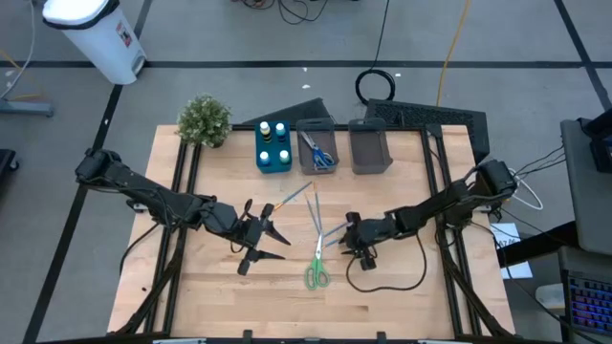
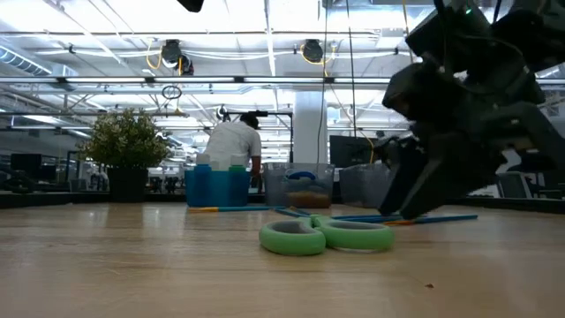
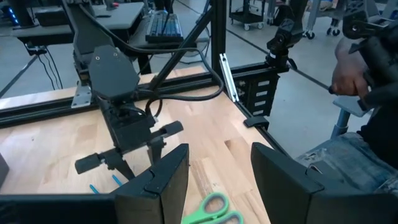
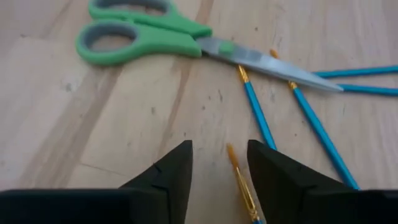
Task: Pick & Place Paint Supplies
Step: Put the blue paint brush into the right black bin
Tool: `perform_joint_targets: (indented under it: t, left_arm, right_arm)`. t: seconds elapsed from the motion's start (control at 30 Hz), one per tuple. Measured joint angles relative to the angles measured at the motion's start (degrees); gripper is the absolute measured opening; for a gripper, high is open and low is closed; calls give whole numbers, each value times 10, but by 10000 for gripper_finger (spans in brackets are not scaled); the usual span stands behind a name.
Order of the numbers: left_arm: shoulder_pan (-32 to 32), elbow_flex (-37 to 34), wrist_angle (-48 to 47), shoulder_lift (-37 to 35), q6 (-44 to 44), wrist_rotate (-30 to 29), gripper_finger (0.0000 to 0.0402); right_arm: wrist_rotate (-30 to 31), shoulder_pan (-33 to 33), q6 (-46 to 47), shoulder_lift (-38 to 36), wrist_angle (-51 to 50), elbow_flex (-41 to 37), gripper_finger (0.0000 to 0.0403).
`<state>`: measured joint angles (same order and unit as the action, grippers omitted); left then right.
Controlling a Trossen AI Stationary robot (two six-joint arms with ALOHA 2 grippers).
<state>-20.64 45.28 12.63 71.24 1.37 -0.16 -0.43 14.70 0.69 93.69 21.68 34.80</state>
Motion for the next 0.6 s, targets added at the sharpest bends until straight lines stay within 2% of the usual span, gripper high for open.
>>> perform_joint_targets:
  t: [0.27, 0.53, 0.6]
  left_arm:
    - [0, 0, -5, 0, -2, 0, 182]
    - [0, 0, -5, 0, -2, 0, 182]
    - [0, 0, -5, 0, -2, 0, 182]
  right_arm:
    - [0, -11, -3, 25, -6, 3, 96]
    - [-1, -29, -3, 26, -43, 4, 13]
    - [-1, -30, -8, 26, -49, 4, 4]
